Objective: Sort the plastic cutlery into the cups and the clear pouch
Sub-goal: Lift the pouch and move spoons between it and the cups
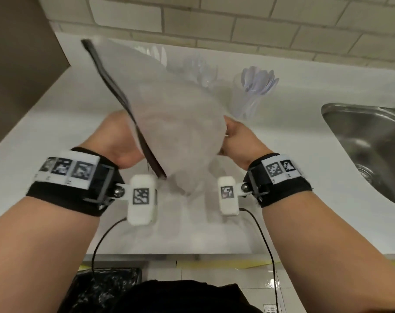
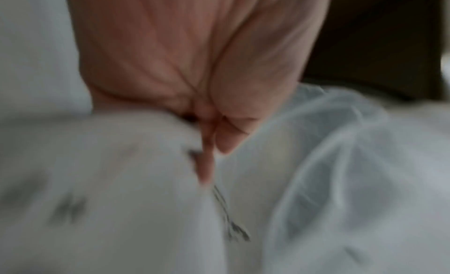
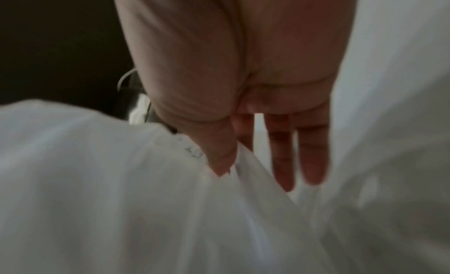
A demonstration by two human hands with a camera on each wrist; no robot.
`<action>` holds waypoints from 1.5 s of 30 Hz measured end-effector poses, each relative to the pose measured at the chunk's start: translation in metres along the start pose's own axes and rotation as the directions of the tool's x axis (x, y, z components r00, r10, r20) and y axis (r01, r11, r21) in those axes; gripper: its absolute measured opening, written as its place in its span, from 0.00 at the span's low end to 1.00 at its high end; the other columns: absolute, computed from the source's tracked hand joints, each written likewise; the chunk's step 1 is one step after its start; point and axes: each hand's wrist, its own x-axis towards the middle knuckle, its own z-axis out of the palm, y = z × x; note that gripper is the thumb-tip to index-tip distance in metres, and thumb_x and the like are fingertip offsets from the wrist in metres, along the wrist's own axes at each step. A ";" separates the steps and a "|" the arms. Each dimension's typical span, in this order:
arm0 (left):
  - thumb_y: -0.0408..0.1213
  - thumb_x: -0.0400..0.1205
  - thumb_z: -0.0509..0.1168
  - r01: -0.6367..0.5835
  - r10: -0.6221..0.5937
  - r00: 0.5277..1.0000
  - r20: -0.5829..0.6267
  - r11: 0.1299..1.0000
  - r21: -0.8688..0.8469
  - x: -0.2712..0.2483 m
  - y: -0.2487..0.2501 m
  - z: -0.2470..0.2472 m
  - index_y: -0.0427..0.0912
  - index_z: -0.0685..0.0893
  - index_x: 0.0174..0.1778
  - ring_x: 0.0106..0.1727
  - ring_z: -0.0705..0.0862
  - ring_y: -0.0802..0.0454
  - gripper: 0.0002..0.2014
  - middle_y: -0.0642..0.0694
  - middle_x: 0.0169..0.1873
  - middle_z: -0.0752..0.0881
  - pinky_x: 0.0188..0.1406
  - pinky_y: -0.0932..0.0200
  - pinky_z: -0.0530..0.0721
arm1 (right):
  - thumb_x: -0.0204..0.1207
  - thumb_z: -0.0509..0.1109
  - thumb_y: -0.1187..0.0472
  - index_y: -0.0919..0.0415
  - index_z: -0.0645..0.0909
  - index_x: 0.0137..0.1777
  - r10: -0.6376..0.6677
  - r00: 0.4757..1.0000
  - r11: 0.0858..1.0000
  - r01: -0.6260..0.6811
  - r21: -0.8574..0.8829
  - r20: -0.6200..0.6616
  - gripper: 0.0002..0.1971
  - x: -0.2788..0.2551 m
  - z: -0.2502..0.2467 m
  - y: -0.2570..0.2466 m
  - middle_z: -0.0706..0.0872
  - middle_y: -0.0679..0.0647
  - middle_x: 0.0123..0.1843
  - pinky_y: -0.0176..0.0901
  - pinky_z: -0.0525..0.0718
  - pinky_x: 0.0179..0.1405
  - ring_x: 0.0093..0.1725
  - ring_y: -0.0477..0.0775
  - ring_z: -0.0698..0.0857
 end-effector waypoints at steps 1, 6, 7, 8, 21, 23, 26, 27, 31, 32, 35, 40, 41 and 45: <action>0.38 0.63 0.77 0.011 0.002 0.996 -0.087 0.989 0.146 0.003 -0.008 0.002 0.41 0.92 0.40 0.40 0.89 0.48 0.11 0.43 0.39 0.91 0.45 0.56 0.87 | 0.76 0.63 0.77 0.60 0.81 0.64 0.019 0.998 0.983 -0.008 -0.185 0.055 0.20 -0.001 0.004 -0.002 0.86 0.57 0.57 0.44 0.87 0.49 0.51 0.55 0.84; 0.36 0.86 0.57 0.112 -0.168 0.952 -0.257 0.970 -0.217 0.018 -0.027 -0.014 0.37 0.88 0.43 0.41 0.89 0.40 0.15 0.37 0.37 0.90 0.41 0.53 0.89 | 0.83 0.52 0.38 0.50 0.57 0.84 -0.002 0.987 0.956 -0.045 -0.291 -0.161 0.33 -0.003 0.012 -0.034 0.65 0.51 0.83 0.42 0.66 0.74 0.79 0.52 0.68; 0.33 0.85 0.59 0.060 -0.093 0.966 -0.242 0.988 -0.141 0.016 -0.025 -0.012 0.32 0.85 0.52 0.48 0.89 0.36 0.11 0.31 0.44 0.90 0.51 0.47 0.88 | 0.79 0.53 0.31 0.45 0.52 0.84 -0.050 0.982 0.980 0.014 -0.199 -0.180 0.37 -0.006 0.014 -0.042 0.60 0.49 0.85 0.44 0.60 0.77 0.83 0.52 0.61; 0.32 0.85 0.58 0.021 -0.051 0.981 -0.189 0.987 -0.157 0.012 -0.023 -0.002 0.27 0.82 0.59 0.56 0.87 0.33 0.14 0.27 0.50 0.88 0.59 0.46 0.84 | 0.75 0.56 0.29 0.40 0.48 0.84 -0.127 0.976 0.985 0.102 -0.141 -0.179 0.40 -0.011 0.018 -0.050 0.54 0.48 0.86 0.44 0.56 0.77 0.85 0.50 0.55; 0.30 0.79 0.61 0.322 0.182 0.894 -0.409 0.373 0.870 0.018 -0.031 0.002 0.46 0.92 0.43 0.55 0.80 0.53 0.13 0.51 0.50 0.82 0.54 0.65 0.73 | 0.75 0.60 0.74 0.64 0.90 0.49 -0.308 0.925 0.564 0.364 -0.741 0.221 0.16 0.000 0.011 -0.024 0.79 0.61 0.53 0.32 0.68 0.59 0.59 0.61 0.79; 0.40 0.74 0.73 0.306 0.113 0.936 -0.332 0.200 0.931 0.017 -0.035 0.005 0.43 0.87 0.59 0.60 0.79 0.49 0.17 0.47 0.59 0.75 0.57 0.65 0.71 | 0.83 0.58 0.55 0.70 0.85 0.35 -0.147 0.974 0.601 0.225 -0.767 0.170 0.23 0.000 0.017 -0.018 0.77 0.58 0.39 0.42 0.72 0.55 0.51 0.57 0.77; 0.46 0.65 0.80 0.265 -0.058 0.964 -0.259 0.119 0.957 0.016 -0.042 0.010 0.42 0.70 0.74 0.60 0.76 0.50 0.42 0.45 0.68 0.60 0.60 0.68 0.70 | 0.72 0.58 0.30 0.62 0.77 0.34 -0.100 0.995 0.464 0.060 -0.884 0.015 0.31 0.005 0.025 -0.004 0.76 0.55 0.47 0.50 0.73 0.54 0.55 0.56 0.73; 0.47 0.63 0.81 0.240 -0.068 0.970 -0.233 0.105 0.965 0.016 -0.043 0.010 0.42 0.66 0.76 0.58 0.74 0.52 0.47 0.45 0.68 0.57 0.62 0.69 0.70 | 0.68 0.65 0.34 0.59 0.80 0.42 -0.144 0.990 0.362 0.059 -0.930 0.007 0.25 0.004 0.028 -0.002 0.75 0.56 0.57 0.53 0.71 0.57 0.60 0.58 0.71; 0.46 0.56 0.84 0.212 -0.089 0.975 -0.204 0.087 0.973 0.016 -0.040 0.017 0.47 0.61 0.76 0.55 0.76 0.47 0.55 0.47 0.66 0.54 0.64 0.61 0.78 | 0.57 0.72 0.67 0.57 0.82 0.40 -0.737 0.657 0.252 0.484 -0.838 0.158 0.11 0.003 0.041 -0.005 0.80 0.58 0.62 0.52 0.67 0.56 0.60 0.59 0.71; 0.45 0.56 0.84 0.211 -0.091 0.975 -0.203 0.084 0.974 0.017 -0.040 0.016 0.47 0.64 0.75 0.54 0.77 0.47 0.52 0.47 0.66 0.55 0.64 0.61 0.78 | 0.58 0.69 0.71 0.58 0.83 0.36 -0.797 0.556 0.212 0.624 -0.752 0.236 0.09 0.004 0.042 -0.010 0.84 0.57 0.54 0.52 0.69 0.55 0.55 0.59 0.75; 0.53 0.64 0.80 0.220 -0.146 0.965 -0.217 0.002 0.976 0.014 -0.031 0.015 0.47 0.76 0.69 0.61 0.77 0.47 0.38 0.44 0.70 0.55 0.69 0.61 0.74 | 0.71 0.62 0.68 0.51 0.87 0.44 -0.388 0.716 0.216 0.683 -0.698 0.580 0.15 0.004 0.037 -0.021 0.88 0.46 0.48 0.53 0.68 0.64 0.45 0.52 0.82; 0.71 0.55 0.76 0.135 -0.505 0.830 -0.236 -0.230 0.964 -0.004 -0.024 0.013 0.61 0.73 0.74 0.76 0.64 0.42 0.49 0.51 0.78 0.46 0.76 0.47 0.71 | 0.81 0.61 0.51 0.35 0.84 0.58 0.071 0.825 0.100 0.554 -0.826 0.561 0.13 0.010 0.031 -0.016 0.86 0.38 0.59 0.47 0.61 0.57 0.52 0.46 0.81; 0.69 0.53 0.78 0.115 -0.524 0.816 -0.245 -0.268 0.956 -0.008 -0.027 0.013 0.62 0.72 0.73 0.75 0.65 0.42 0.50 0.51 0.78 0.46 0.73 0.46 0.73 | 0.80 0.63 0.50 0.35 0.84 0.57 0.096 0.824 0.130 0.546 -0.828 0.558 0.12 0.011 0.032 -0.018 0.86 0.37 0.57 0.46 0.60 0.55 0.52 0.46 0.81; 0.55 0.61 0.78 0.097 -0.450 0.858 -0.246 -0.328 0.940 -0.009 -0.044 0.012 0.58 0.79 0.66 0.56 0.77 0.45 0.35 0.45 0.71 0.58 0.58 0.48 0.84 | 0.80 0.64 0.46 0.40 0.84 0.54 0.156 0.809 0.149 0.547 -0.823 0.566 0.09 0.007 0.039 -0.021 0.82 0.39 0.44 0.49 0.61 0.57 0.46 0.46 0.75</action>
